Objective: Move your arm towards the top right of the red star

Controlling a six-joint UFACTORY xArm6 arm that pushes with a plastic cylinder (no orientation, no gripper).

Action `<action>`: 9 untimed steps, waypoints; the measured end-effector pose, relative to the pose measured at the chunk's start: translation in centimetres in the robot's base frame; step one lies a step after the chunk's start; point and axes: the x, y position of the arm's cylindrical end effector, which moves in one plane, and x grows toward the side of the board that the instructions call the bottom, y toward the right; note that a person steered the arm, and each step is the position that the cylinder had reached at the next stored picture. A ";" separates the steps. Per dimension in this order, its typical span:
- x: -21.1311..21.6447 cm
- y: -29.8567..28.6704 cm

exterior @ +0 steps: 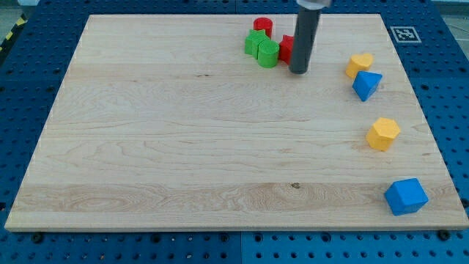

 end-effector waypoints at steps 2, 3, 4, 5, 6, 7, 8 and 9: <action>-0.5 3.0; -2.5 3.3; -4.1 3.2; -5.4 2.9; -6.5 2.5; -7.7 2.5; -8.7 2.5; -9.7 2.7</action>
